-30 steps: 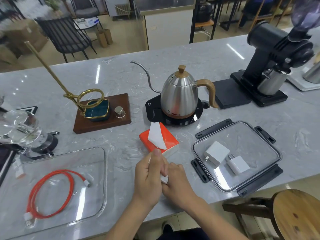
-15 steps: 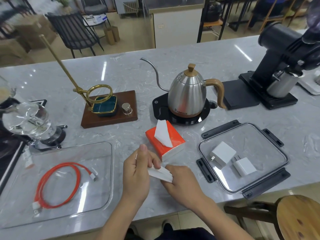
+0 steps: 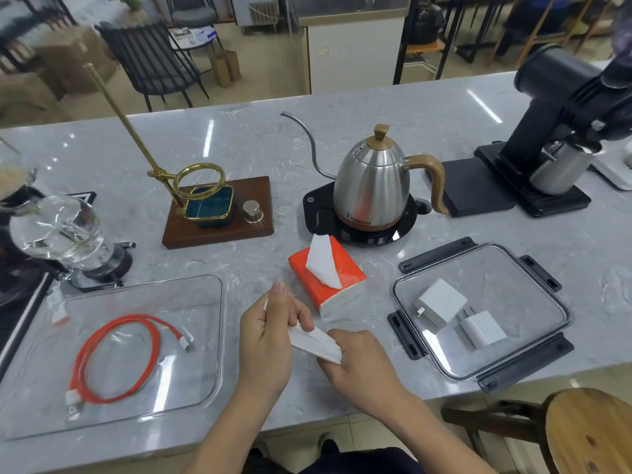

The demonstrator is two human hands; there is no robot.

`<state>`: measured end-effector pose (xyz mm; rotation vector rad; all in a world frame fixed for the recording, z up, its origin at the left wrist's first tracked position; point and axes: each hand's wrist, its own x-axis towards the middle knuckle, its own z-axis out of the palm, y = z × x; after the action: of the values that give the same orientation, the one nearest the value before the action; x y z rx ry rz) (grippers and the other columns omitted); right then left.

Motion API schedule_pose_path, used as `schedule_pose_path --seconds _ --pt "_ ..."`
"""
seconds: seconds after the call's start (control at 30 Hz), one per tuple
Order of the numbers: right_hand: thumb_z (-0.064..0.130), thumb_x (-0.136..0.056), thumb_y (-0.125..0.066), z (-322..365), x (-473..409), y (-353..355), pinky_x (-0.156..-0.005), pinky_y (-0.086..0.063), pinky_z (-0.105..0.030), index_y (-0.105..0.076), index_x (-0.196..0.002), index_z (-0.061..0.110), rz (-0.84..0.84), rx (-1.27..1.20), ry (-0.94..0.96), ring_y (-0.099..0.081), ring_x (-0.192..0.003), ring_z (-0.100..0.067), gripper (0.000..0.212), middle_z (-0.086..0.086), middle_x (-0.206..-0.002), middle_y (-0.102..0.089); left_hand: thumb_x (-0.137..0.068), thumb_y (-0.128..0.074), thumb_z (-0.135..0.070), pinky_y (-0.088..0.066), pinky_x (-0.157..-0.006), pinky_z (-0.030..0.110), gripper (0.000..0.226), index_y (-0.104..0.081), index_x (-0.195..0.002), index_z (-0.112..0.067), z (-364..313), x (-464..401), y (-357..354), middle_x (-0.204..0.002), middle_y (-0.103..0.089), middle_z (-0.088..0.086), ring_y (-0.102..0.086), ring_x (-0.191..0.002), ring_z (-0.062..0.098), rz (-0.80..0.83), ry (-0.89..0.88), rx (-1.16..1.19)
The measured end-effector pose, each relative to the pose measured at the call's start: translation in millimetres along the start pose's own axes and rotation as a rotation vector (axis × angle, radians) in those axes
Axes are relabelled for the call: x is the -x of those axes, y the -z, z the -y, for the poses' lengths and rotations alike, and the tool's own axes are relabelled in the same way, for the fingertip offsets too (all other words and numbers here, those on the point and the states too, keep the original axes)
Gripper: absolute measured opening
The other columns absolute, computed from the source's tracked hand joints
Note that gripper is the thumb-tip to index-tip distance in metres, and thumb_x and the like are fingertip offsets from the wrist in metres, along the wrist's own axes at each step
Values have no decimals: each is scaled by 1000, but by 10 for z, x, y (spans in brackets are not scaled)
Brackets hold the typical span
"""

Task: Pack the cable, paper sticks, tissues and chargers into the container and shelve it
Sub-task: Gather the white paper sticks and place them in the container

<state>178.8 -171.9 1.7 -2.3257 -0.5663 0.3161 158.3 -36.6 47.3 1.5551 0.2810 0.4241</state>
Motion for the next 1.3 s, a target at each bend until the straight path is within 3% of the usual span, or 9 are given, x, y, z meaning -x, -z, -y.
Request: schedule_pose_path --seconds 0.17,0.3,0.4,0.5,0.73,0.87,1.0,1.17,1.3 --pt "33 -77 -45 128 -5 -10 -53 -32 -38 -30 -57 30 34 -66 23 -39 -56 -21 26 0 -57 -46 -101 -35 -49 -47 -64 15 51 -49 -57 -28 -84 26 106 -59 -62 6 -58 -61 10 8 24 52" --pt "27 -77 -48 259 -25 -30 -51 -25 -32 -29 -54 30 57 -173 26 -32 -50 -14 31 8 -50 -35 -89 -48 -64 -46 -72 32 45 -61 -67 -26 -241 46 247 -67 -61 5 -59 -72 22 93 -5 52" --pt "23 -77 -50 355 -20 -29 -48 -23 -29 -32 -53 25 87 -268 17 -30 -46 -10 30 7 -48 -35 -77 -71 -47 -48 -68 21 25 -64 -86 -24 -303 72 332 -73 -63 -1 -61 -72 12 123 -29 30" --pt "23 -79 -50 486 -7 -39 -48 -25 -30 -36 -54 20 127 -341 21 -31 -47 -8 29 6 -48 -36 -70 -78 -31 -51 -63 16 32 -63 -97 -24 -283 112 402 -72 -67 -2 -65 -67 8 83 -28 -11" --pt "23 -80 -51 833 -28 -4 -49 -28 -38 -38 -55 19 183 -268 97 -34 -47 -11 28 3 -49 -40 -67 -75 -36 -49 -56 14 16 -65 -69 -23 -463 153 705 -68 -69 -1 -66 -62 6 -21 -43 -145" --pt "28 -81 -55 1076 -83 18 -49 -31 -31 -39 -56 28 169 -121 153 -42 -50 -13 30 7 -51 -44 -66 -75 -37 -49 -52 16 15 -65 -66 -26 -598 133 970 -68 -70 0 -64 -56 6 -47 -48 -137" --pt "37 -84 -61 1409 -184 -50 -56 -43 -39 -56 -73 20 172 -20 217 -56 -61 -21 21 0 -63 -62 -65 -77 -36 -45 -45 20 14 -66 -64 -27 -671 86 1383 -64 -70 1 -58 -44 12 -75 -19 -88" --pt "68 -81 -53 1817 -403 -168 -54 -44 -30 -48 -85 32 244 -14 398 -58 -60 -15 37 8 -62 -59 -66 -82 -29 -45 -42 26 15 -69 -64 -21 -690 -5 1948 -64 -70 5 -58 -44 21 -119 34 62" --pt "73 -83 -43 2002 -588 -324 -59 -46 -37 -44 -93 36 285 78 470 -60 -69 -20 38 6 -71 -63 -65 -82 -29 -52 -48 22 11 -74 -68 -22 -700 -90 2312 -70 -74 -1 -66 -56 12 -79 66 50"
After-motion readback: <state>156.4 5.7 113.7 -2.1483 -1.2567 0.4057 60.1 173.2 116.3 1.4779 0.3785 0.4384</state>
